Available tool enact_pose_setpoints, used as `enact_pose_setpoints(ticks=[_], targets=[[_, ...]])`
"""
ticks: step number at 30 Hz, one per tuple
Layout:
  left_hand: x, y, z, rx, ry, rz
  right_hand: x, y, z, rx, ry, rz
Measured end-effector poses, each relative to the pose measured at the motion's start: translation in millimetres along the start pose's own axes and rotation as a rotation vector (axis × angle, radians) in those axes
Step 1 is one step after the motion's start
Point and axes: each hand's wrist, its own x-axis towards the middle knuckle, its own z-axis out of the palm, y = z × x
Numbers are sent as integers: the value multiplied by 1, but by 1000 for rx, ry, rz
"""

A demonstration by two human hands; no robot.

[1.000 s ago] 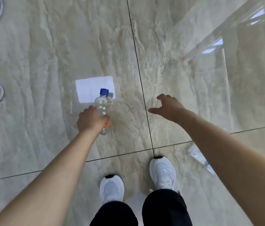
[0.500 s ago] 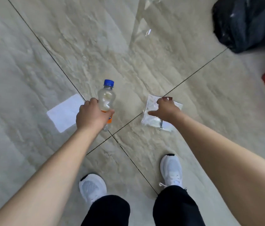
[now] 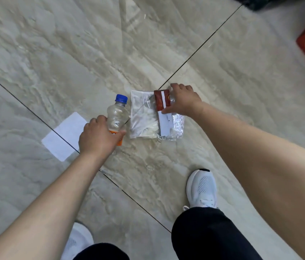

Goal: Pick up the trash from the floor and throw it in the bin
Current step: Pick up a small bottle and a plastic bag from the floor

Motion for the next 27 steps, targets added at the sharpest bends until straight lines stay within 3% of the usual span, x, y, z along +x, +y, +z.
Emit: enact_pose_setpoints(ticks=[4, 7, 12, 15, 27], targets=[[9, 1, 20, -26, -5, -30, 9, -4, 20, -20, 51, -4], [13, -4, 29, -59, -9, -76, 10, -7, 36, 19, -31, 52], [2, -12, 21, -168, -8, -205, -4, -6, 35, 390, -198, 173], [-17, -14, -2, -226, -15, -289, -23, -18, 16, 477, -250, 171], [-164, -2, -105, -596, 288, -778, -127, -116, -106, 407, -393, -149]])
